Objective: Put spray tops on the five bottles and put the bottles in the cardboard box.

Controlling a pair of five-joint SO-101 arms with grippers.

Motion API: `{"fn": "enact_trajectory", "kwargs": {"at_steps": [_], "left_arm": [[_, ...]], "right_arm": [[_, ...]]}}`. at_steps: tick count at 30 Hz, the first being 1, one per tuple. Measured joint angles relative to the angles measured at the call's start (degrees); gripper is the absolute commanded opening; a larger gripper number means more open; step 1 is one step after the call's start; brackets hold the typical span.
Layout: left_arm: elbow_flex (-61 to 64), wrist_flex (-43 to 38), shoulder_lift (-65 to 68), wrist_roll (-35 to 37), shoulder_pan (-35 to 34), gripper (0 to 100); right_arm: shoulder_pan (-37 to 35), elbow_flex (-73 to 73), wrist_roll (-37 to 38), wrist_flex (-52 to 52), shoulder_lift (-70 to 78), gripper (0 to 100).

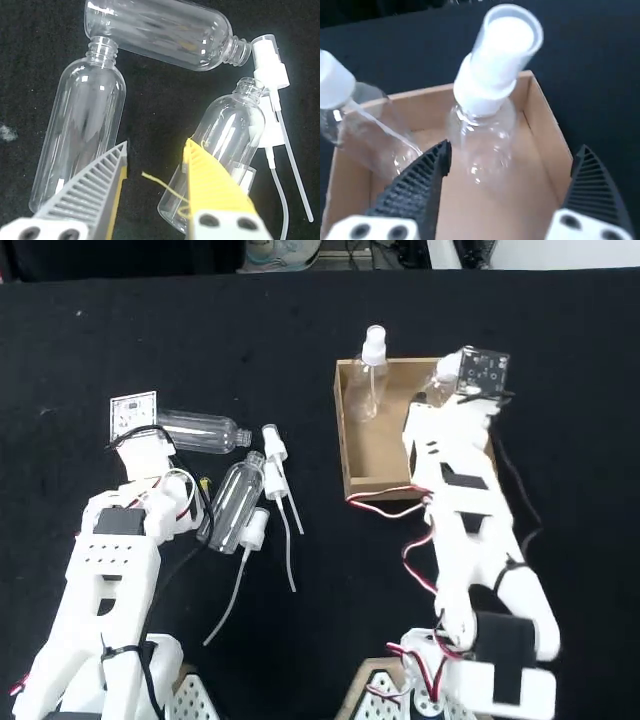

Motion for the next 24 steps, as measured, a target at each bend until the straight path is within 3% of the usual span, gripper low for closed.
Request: {"fn": "enact_trajectory", "kwargs": {"at_steps": [3, 12, 16, 24], "left_arm": [[0.0, 0.0, 0.0, 0.0, 0.0, 18], [0.0, 0.0, 0.0, 0.0, 0.0, 18], [0.0, 0.0, 0.0, 0.0, 0.0, 18], [0.0, 0.0, 0.0, 0.0, 0.0, 18]], "right_arm": [[0.4, 0.0, 0.0, 3.6, -0.8, 20.8], [0.4, -1.3, 0.0, 4.0, -0.2, 25.1], [0.4, -1.5, 0.0, 5.1, -0.1, 19.2], [0.4, -7.0, 0.0, 20.5, -0.1, 17.0]]}}
